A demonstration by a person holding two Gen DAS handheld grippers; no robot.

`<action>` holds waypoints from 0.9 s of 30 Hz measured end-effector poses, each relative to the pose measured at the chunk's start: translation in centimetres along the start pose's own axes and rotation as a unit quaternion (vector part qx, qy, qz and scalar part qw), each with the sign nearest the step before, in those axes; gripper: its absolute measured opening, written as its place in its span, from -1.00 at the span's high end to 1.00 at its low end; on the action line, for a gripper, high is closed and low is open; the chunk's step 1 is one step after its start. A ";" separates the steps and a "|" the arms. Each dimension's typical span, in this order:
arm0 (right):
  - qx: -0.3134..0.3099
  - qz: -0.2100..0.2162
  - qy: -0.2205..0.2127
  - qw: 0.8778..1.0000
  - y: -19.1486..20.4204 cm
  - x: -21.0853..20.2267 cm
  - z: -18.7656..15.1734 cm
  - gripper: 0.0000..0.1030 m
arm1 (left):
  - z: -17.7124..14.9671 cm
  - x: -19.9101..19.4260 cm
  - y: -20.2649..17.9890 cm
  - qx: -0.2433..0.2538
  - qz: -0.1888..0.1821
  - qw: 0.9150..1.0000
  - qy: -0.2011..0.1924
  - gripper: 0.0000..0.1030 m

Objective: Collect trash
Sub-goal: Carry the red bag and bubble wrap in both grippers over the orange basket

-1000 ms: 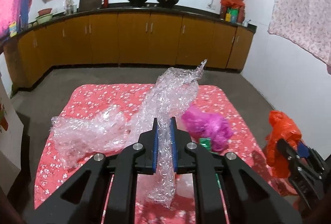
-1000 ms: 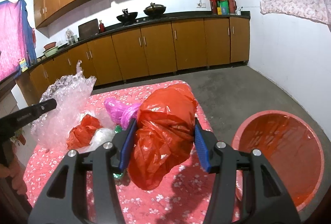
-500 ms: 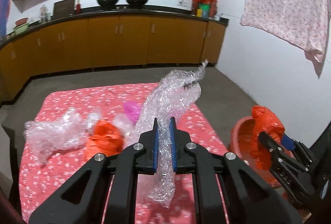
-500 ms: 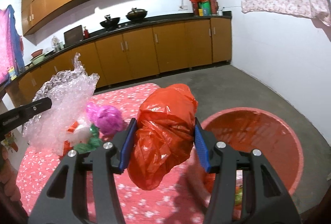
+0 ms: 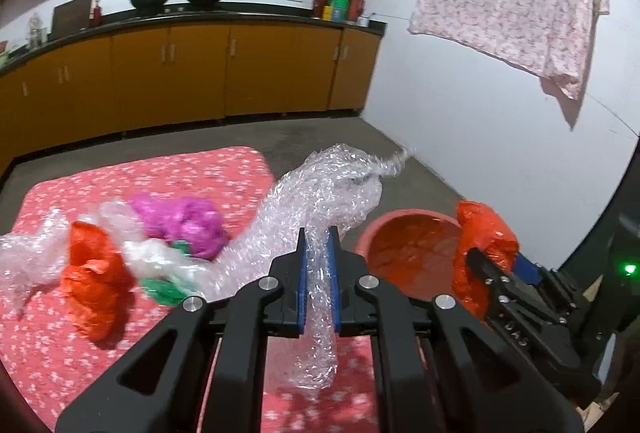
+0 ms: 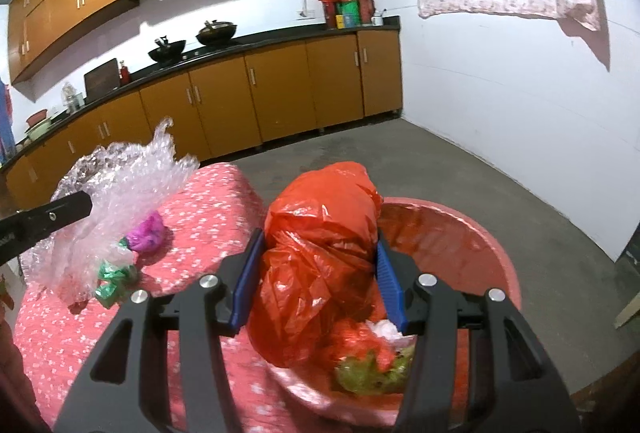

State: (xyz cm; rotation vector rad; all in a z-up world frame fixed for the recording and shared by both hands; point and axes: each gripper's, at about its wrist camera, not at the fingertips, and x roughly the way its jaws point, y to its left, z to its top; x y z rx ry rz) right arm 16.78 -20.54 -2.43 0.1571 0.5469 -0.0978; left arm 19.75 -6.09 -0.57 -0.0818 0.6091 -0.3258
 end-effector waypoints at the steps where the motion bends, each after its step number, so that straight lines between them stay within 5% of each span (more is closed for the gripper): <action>1: 0.000 -0.005 0.000 1.000 -0.4 0.0 -0.1 0.00 | 0.0 0.2 -0.6 0.003 -0.006 1.000 0.000 0.84; 14: 0.017 -0.044 0.004 0.999 -5.1 -0.2 -1.0 0.00 | -0.1 1.8 -5.3 0.013 -0.067 0.998 0.012 0.86; 27: 0.025 -0.050 0.006 0.998 -7.7 -0.1 -0.9 0.00 | -1.4 5.2 -8.5 0.018 -0.087 0.995 0.046 0.86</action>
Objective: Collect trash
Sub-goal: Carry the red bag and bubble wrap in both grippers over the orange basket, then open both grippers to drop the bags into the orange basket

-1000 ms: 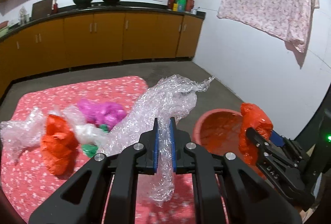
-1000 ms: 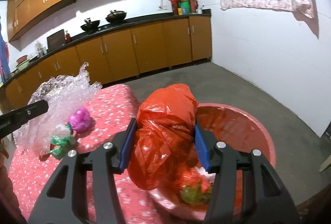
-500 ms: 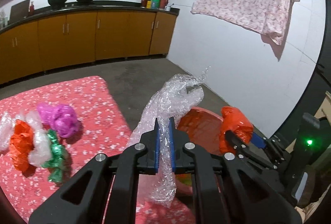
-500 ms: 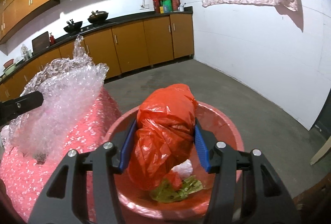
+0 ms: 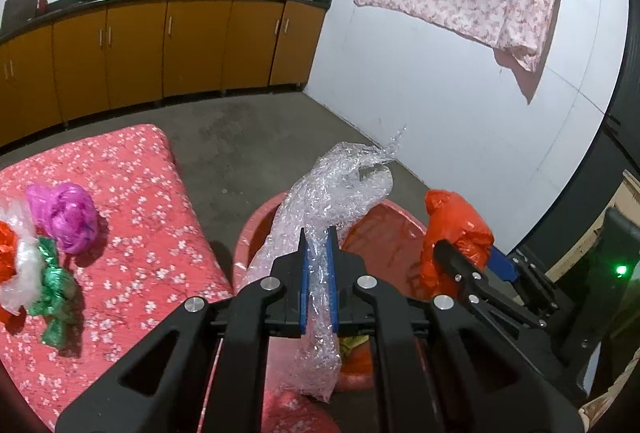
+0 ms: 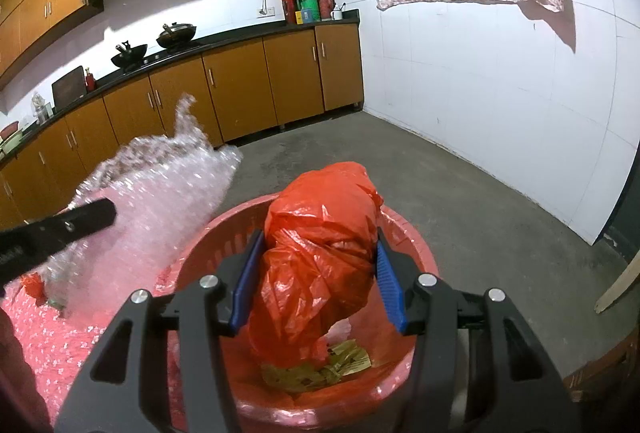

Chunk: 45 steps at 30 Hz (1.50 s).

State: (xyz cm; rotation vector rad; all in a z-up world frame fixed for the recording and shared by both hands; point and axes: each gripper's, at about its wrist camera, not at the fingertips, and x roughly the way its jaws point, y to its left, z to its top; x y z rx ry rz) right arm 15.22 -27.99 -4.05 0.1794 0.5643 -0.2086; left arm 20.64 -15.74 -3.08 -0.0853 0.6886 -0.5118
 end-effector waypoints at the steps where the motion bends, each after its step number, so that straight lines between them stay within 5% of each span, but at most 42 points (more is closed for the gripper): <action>1: 0.001 0.000 0.000 1.000 -0.1 0.0 0.0 0.00 | 0.0 0.1 -0.1 0.001 0.000 1.000 0.002 0.86; 23: 0.012 0.017 0.005 1.000 -0.9 0.5 -0.1 -0.09 | 0.1 3.5 -2.5 0.020 -0.012 0.999 0.035 0.85; 26: 0.013 0.021 0.004 1.000 -1.0 0.5 0.0 -0.17 | 0.0 3.9 -2.4 0.015 -0.014 0.999 0.044 0.68; 28: 0.012 0.021 0.004 1.000 -1.0 0.5 0.0 -0.20 | -0.1 3.9 -2.2 0.010 -0.012 0.999 0.045 0.28; 29: 0.012 0.021 0.004 1.000 -1.0 0.5 0.0 -0.24 | -0.1 3.9 -2.0 0.007 -0.010 0.999 0.043 0.24; 42: 0.005 -0.008 0.009 1.000 -1.8 -0.1 -0.8 -0.25 | -0.3 0.8 2.1 -0.015 0.069 0.997 0.012 0.20; 45: -0.007 -0.005 0.003 1.000 -0.5 -0.5 -0.7 -0.30 | -0.9 -0.9 3.3 -0.019 0.093 0.995 0.003 0.03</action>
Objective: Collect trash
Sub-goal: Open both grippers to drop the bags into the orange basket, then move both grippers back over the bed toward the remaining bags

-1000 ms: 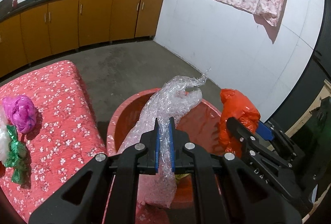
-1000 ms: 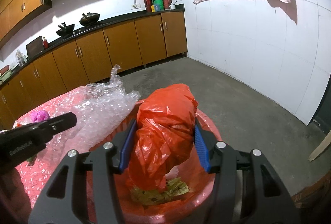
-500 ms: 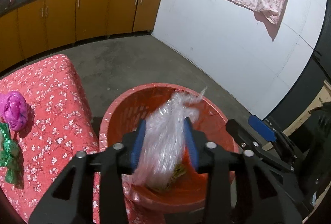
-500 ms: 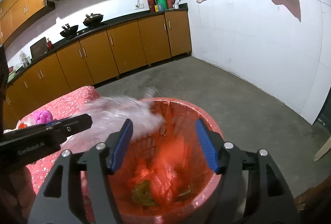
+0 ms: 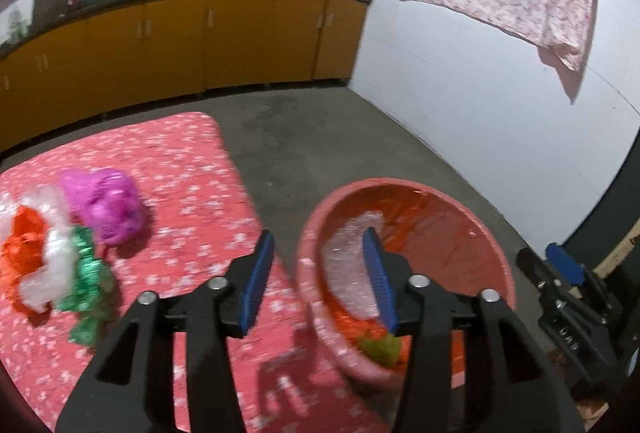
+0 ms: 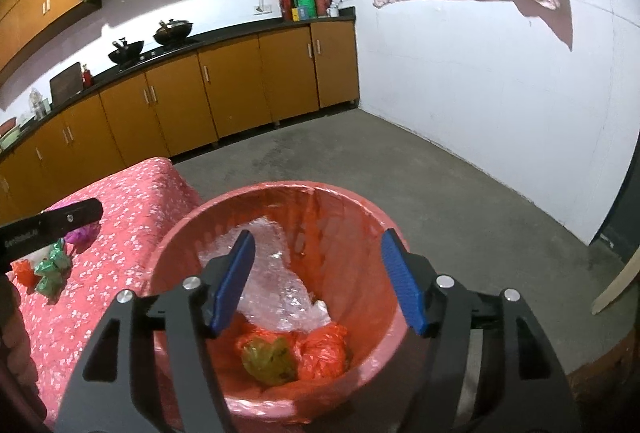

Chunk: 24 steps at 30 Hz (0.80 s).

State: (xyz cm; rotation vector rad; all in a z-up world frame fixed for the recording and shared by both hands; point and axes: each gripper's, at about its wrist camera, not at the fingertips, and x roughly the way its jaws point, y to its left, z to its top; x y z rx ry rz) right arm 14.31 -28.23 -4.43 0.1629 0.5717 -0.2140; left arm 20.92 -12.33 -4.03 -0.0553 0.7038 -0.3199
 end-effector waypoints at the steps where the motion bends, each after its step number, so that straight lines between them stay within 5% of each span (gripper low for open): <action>1: -0.005 0.002 -0.006 1.000 0.8 -0.2 0.2 -0.47 | -0.1 -0.4 0.4 0.000 0.007 1.000 -0.003 0.00; 2: -0.008 0.003 -0.012 1.000 1.3 -0.5 0.2 -0.62 | -0.4 -1.2 1.1 0.000 0.017 1.000 -0.010 -0.02; 7: -0.037 0.034 -0.032 0.998 5.8 -1.4 0.3 -0.78 | -1.8 -4.4 4.8 -0.004 0.069 0.997 -0.035 -0.31; 15: -0.083 0.127 -0.019 0.988 15.3 -1.7 -0.6 -0.80 | -4.8 -10.2 13.8 -0.034 0.181 0.980 -0.069 -0.56; 19: -0.104 0.164 0.002 0.981 19.8 -1.1 -1.1 -0.46 | -6.5 -11.9 18.4 -0.057 0.231 0.969 -0.066 -0.56; 24: -0.123 0.170 0.016 0.978 23.6 0.0 -2.0 -0.33 | -8.3 -13.3 23.2 -0.098 0.277 0.954 -0.059 -0.57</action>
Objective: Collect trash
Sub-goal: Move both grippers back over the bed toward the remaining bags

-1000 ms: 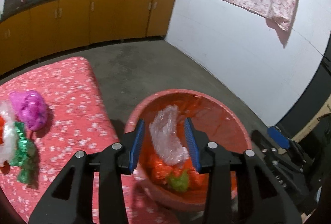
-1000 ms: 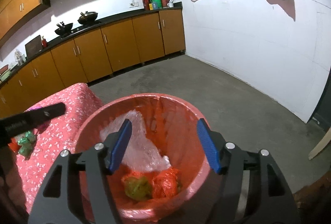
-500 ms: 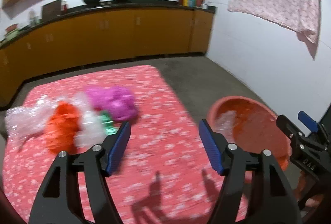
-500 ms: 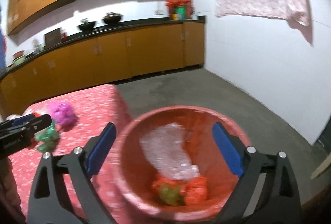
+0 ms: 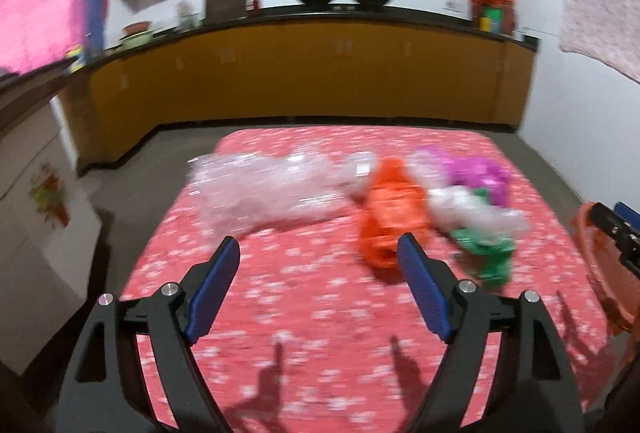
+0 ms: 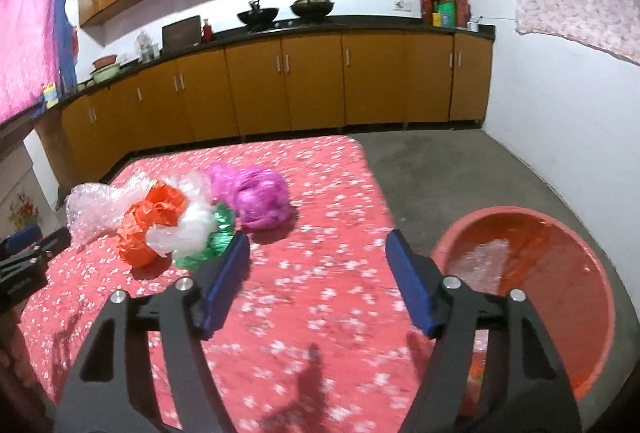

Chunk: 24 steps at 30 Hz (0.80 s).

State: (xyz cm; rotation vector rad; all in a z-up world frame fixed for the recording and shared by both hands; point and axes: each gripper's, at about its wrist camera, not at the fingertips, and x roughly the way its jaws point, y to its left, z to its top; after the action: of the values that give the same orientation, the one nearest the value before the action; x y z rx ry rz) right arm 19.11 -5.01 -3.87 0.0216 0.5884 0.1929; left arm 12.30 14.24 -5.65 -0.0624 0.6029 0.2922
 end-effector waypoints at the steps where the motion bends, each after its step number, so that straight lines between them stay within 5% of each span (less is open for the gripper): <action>1: 0.000 0.003 0.004 1.000 0.6 0.5 0.0 -0.33 | -0.1 0.2 0.8 -0.005 0.010 1.000 0.002 -0.62; 8: -0.013 0.016 0.034 0.999 3.2 3.4 -0.2 -0.31 | -0.9 1.6 4.0 -0.024 0.043 0.999 0.010 -0.70; 24: -0.048 0.043 0.096 0.993 7.0 8.9 -0.4 -0.05 | -1.1 2.4 3.2 -0.017 0.035 0.999 0.016 -0.70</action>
State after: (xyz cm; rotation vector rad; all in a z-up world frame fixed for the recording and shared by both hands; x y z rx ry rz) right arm 24.90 3.51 -8.58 -0.0662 0.7690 0.3093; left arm 12.61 17.78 -7.83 -0.0796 0.6317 0.3703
